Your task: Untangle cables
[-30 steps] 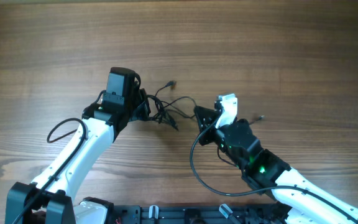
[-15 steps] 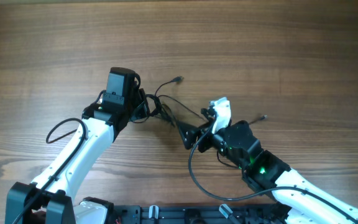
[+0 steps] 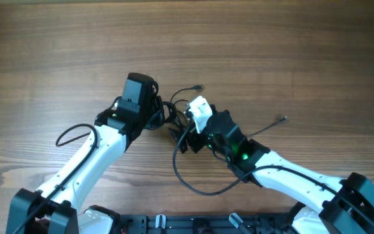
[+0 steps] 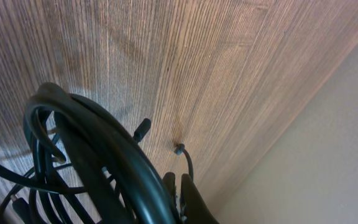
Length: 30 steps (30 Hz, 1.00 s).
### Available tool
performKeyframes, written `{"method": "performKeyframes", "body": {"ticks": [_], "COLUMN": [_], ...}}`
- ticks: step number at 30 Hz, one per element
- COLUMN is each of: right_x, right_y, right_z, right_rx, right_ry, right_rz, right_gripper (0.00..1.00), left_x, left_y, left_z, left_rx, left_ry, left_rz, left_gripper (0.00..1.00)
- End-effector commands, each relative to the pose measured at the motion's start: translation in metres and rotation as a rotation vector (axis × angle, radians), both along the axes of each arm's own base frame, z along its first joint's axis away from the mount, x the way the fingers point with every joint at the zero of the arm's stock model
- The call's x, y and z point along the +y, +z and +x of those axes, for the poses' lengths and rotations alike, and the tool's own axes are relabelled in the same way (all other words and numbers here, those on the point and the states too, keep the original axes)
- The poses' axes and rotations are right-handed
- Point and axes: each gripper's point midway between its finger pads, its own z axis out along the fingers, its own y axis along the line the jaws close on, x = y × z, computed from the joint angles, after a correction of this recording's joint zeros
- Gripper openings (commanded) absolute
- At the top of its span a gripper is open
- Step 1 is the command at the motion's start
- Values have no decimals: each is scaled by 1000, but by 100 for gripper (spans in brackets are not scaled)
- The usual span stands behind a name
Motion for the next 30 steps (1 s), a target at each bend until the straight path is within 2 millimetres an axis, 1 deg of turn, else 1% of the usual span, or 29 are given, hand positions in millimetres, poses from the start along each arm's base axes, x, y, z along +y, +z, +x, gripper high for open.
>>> {"method": "performKeyframes", "body": {"ticks": [1,3,5,7,8,9,10,11,14,15,16,17,18,19,22,24,25,27,30], "right_x": [10,7,0,-4,-5,-4,-4,-4,-8,-14,-25,-37,-57,-71,-127,-150,-159,-170,-199], "right_y": [-12,-26,-41,-47,-49,-49,-48,-46,-27,-20,-11,-3,8,16,47,61,63,61,42], "right_z": [-10,-11,-6,-2,-2,-2,-2,-2,-4,-4,-5,-5,-7,-10,-22,-32,-38,-47,-62], "right_rx": [40,64,91,108,113,114,112,110,123,119,113,113,111,106,61,29,26,42,147], "right_ry": [27,9,-52,-94,-100,-99,-99,-98,-129,-149,-187,-234,-309,-361,-536,-581,-591,-596,-749], "right_rz": [-25,-65,-93,-99,-99,-98,-96,-92,-46,-50,-59,-67,-81,-88,-107,-116,-126,-155,-167], "right_gripper": [94,91,86,72,60,40,16,4,4,4,4,4,4,4,4,4,4,4,4], "left_x": [-5,-6,-6,-6,-7,-7,-7,-7,-4,-2,2,4,6,8,10,10,10,10,12], "left_y": [8,10,10,10,11,11,11,11,11,10,10,10,10,10,10,10,10,10,11], "left_z": [4,6,6,6,6,6,6,6,7,8,10,10,11,12,13,13,13,13,14], "left_rx": [9,-1,-3,-2,-2,-2,-2,-2,-6,-9,-11,-12,-13,-13,-13,-13,-13,-13,-17], "left_ry": [80,80,80,79,77,77,77,77,87,95,106,111,118,125,130,130,130,130,138], "left_rz": [-81,-86,-86,-87,-89,-89,-89,-89,-81,-75,-70,-69,-68,-67,-67,-67,-67,-68,-69], "left_gripper": [4,4,4,4,4,4,4,4,4,4,4,4,4,4,4,4,4,4,4]}}
